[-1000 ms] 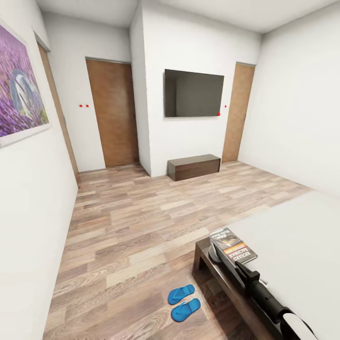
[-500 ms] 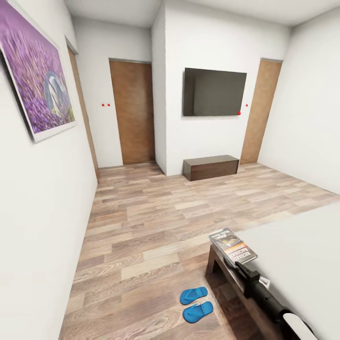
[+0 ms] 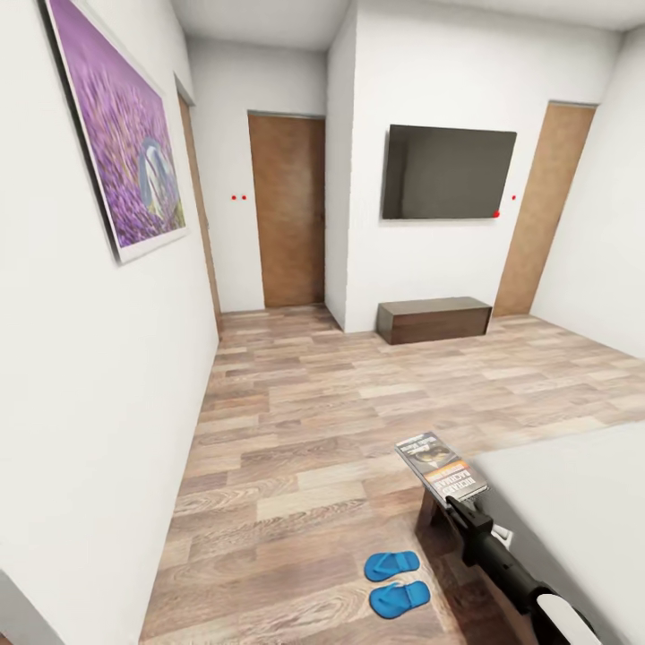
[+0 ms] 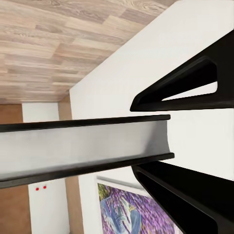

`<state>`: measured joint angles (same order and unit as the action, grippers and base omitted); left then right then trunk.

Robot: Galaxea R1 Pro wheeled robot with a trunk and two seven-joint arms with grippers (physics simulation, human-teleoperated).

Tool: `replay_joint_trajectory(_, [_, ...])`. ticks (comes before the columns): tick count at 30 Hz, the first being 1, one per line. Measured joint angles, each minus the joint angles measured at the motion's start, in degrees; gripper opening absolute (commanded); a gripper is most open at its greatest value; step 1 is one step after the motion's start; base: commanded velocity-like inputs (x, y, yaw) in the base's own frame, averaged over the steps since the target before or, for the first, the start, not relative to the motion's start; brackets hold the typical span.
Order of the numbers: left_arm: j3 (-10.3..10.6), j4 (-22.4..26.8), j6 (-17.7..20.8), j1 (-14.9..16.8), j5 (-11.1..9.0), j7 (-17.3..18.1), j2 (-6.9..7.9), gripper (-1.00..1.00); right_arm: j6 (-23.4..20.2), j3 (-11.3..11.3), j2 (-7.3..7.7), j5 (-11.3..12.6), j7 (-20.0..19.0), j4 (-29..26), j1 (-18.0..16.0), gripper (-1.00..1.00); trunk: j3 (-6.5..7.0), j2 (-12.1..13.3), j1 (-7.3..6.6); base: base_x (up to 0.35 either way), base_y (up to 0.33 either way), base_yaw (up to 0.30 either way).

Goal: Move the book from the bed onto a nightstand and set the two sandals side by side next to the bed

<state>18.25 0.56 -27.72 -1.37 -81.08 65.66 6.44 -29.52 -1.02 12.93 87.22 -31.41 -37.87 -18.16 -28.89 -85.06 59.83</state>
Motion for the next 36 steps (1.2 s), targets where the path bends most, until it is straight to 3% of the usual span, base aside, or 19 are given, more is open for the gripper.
replay_joint_trajectory(24, [0.0,0.0,-0.26,-0.03,0.06,-0.1,-0.04,1.0,-0.02,0.0,-0.24,-0.01,-0.02,0.0,0.0,-1.0,-0.52,0.0,-0.01,0.019,-0.01,0.234])
replay_joint_trajectory(36, [-0.01,0.04,-0.27,-0.03,0.07,-0.23,-0.1,1.0,-0.01,0.0,-0.33,0.0,0.0,-0.01,0.01,-1.0,-0.62,0.0,-0.01,0.111,-0.078,0.06])
